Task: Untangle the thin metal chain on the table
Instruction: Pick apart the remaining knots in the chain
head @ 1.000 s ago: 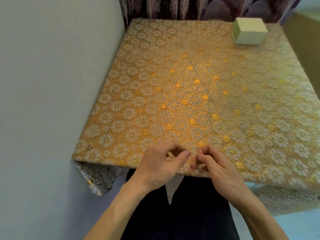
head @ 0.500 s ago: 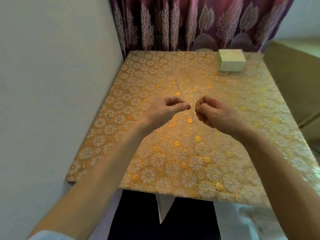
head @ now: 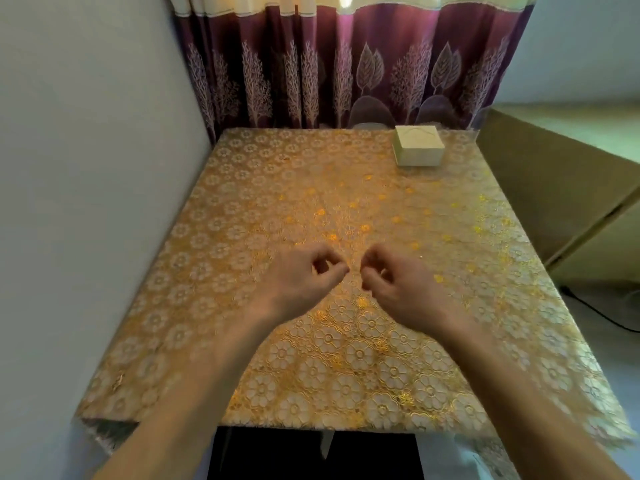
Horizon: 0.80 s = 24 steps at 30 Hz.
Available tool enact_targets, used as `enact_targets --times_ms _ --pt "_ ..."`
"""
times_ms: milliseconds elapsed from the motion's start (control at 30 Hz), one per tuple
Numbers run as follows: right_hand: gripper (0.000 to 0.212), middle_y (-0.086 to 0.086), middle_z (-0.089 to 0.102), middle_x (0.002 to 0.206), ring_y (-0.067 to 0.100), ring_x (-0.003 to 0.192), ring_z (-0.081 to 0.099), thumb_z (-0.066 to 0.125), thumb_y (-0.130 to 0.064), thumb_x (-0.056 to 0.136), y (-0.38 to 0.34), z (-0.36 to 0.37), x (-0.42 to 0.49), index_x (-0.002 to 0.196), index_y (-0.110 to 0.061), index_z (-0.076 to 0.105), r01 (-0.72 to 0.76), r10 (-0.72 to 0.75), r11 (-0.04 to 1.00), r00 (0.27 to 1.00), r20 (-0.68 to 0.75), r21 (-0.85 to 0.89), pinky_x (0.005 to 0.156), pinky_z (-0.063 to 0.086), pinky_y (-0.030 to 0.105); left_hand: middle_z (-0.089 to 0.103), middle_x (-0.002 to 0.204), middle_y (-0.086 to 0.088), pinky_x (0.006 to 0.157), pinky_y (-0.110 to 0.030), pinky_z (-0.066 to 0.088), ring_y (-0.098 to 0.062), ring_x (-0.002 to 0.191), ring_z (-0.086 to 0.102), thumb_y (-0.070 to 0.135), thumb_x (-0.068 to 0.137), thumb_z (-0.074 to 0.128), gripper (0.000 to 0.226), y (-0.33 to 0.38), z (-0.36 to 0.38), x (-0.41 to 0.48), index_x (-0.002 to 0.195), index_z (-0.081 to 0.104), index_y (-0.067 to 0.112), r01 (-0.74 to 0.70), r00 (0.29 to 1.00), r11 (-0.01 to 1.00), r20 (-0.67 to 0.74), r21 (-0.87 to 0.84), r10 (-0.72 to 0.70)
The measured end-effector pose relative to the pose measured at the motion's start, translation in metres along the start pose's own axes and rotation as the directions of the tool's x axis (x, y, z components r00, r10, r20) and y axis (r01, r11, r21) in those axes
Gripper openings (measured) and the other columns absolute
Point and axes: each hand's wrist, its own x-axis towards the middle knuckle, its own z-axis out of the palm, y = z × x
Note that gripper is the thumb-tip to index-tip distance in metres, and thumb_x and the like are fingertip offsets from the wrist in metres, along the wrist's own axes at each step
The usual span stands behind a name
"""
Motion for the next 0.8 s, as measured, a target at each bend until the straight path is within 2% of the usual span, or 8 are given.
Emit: enact_targets --times_ms 67,133,233,300,367,467,633,800 --pt "0.009 -0.003 0.064 0.081 0.020 0.072 0.062 0.050 -0.027 0.101 0.021 0.034 -0.017 0.094 -0.025 0.054 -0.011 0.016 0.996 0.999 0.046 -0.087 0.069 0.056 0.046 0.065 0.074 0.012 0.067 -0.039 0.055 -0.006 0.069 0.060 0.042 0.094 0.063 0.013 -0.020 0.024 -0.029 0.092 0.071 0.033 0.058 0.998 0.996 0.024 0.063 -0.059" --pt "0.013 -0.005 0.063 0.086 0.018 0.078 0.057 0.047 -0.032 0.099 0.038 0.065 -0.036 0.095 -0.024 0.055 -0.009 0.022 0.980 0.998 0.064 -0.199 0.073 0.052 0.047 0.062 0.073 0.015 0.069 -0.039 0.053 -0.006 0.072 0.059 0.042 0.093 0.063 0.012 -0.039 0.043 -0.055 0.091 0.071 0.034 0.080 0.996 0.988 0.024 0.134 -0.084" --pt "0.030 -0.001 0.063 0.107 0.020 0.101 0.054 0.040 -0.040 0.095 0.049 0.101 -0.063 0.099 -0.019 0.061 0.056 -0.061 0.931 0.998 -0.003 -0.361 0.088 0.050 0.043 0.057 0.078 0.019 0.072 -0.035 0.053 -0.006 0.078 0.058 0.042 0.092 0.064 0.013 -0.059 0.057 -0.089 0.094 0.073 0.034 0.049 0.999 0.983 -0.009 0.180 -0.048" --pt "0.030 0.003 0.063 0.120 0.026 0.117 0.054 0.045 -0.038 0.093 0.050 0.118 -0.075 0.098 -0.016 0.065 0.089 -0.126 0.908 0.990 -0.065 -0.410 0.097 0.049 0.044 0.055 0.080 0.020 0.071 -0.031 0.052 -0.005 0.080 0.055 0.039 0.090 0.067 0.010 -0.071 0.059 -0.106 0.094 0.074 0.033 0.001 0.999 0.976 -0.049 0.217 0.010" --pt "0.024 0.003 0.062 0.125 0.026 0.126 0.052 0.051 -0.035 0.095 0.049 0.132 -0.085 0.099 -0.016 0.065 0.098 -0.147 0.917 0.984 -0.101 -0.387 0.103 0.046 0.045 0.059 0.082 0.016 0.068 -0.022 0.047 -0.002 0.080 0.051 0.033 0.089 0.072 0.006 -0.080 0.059 -0.120 0.092 0.075 0.029 -0.054 0.993 0.968 -0.090 0.247 0.079" --pt "0.019 -0.002 0.064 0.125 0.022 0.127 0.052 0.060 -0.032 0.095 0.050 0.140 -0.096 0.104 -0.017 0.066 0.097 -0.158 0.938 0.974 -0.161 -0.334 0.103 0.044 0.043 0.062 0.082 0.008 0.066 -0.016 0.041 -0.008 0.077 0.056 0.024 0.088 0.074 0.007 -0.093 0.058 -0.134 0.094 0.076 0.021 -0.098 0.984 0.966 -0.124 0.240 0.130" --pt "0.036 -0.001 0.066 0.126 0.020 0.126 0.054 0.060 -0.034 0.094 0.049 0.143 -0.101 0.122 -0.013 0.068 0.090 -0.162 0.943 0.965 -0.205 -0.321 0.109 0.043 0.036 0.060 0.085 0.007 0.073 -0.014 0.035 -0.010 0.080 0.053 0.034 0.095 0.059 0.023 -0.113 0.053 -0.145 0.100 0.076 0.021 -0.157 0.967 0.957 -0.159 0.242 0.199" --pt "0.026 -0.002 0.067 0.118 0.021 0.118 0.056 0.066 -0.028 0.093 0.045 0.143 -0.103 0.113 -0.012 0.073 0.094 -0.184 0.929 0.957 -0.226 -0.357 0.105 0.043 0.033 0.063 0.091 0.007 0.077 -0.019 0.043 -0.013 0.086 0.055 0.030 0.093 0.065 0.017 -0.119 0.054 -0.148 0.101 0.076 0.020 -0.162 0.961 0.968 -0.192 0.192 0.199"
